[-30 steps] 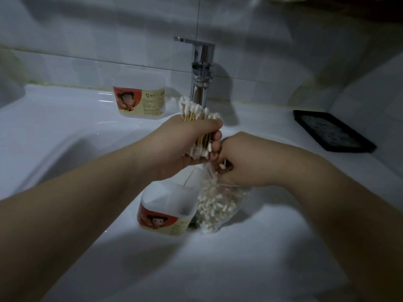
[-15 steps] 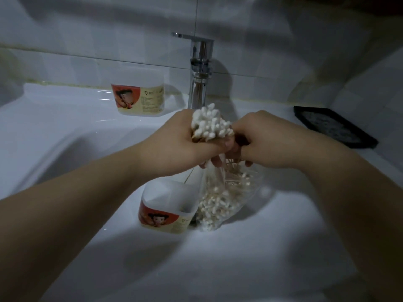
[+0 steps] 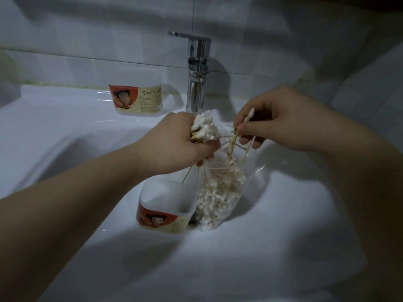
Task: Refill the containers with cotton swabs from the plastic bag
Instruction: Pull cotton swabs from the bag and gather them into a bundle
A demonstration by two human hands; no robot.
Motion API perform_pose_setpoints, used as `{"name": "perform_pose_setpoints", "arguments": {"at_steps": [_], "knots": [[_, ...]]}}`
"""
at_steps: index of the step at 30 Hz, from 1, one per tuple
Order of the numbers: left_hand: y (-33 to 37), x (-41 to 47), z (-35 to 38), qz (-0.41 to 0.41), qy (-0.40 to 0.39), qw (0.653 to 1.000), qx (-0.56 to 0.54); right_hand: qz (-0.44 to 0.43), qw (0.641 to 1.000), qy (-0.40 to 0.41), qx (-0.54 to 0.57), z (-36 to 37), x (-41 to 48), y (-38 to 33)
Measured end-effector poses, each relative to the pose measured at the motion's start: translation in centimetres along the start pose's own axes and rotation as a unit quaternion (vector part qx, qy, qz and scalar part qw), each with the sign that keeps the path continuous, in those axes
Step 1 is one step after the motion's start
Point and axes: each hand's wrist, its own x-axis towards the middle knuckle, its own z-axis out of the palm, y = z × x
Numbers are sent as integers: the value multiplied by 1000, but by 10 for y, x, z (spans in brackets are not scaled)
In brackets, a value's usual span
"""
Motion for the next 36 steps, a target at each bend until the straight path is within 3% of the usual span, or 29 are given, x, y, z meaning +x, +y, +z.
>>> {"name": "perform_pose_setpoints", "arguments": {"at_steps": [5, 11, 21, 36], "knots": [[2, 2, 3, -51, 12, 998, -23, -2, 998, 34, 61, 0, 2, 2], [3, 5, 3, -119, 34, 983, -139, 28, 986, 75, 149, 2, 5, 3], [7, 4, 5, -146, 23, 962, -229, 51, 959, 119, 252, -2, 5, 0], [7, 3, 10, -150, -44, 937, -313, 48, 945, 63, 316, 10, 8, -6]]}}
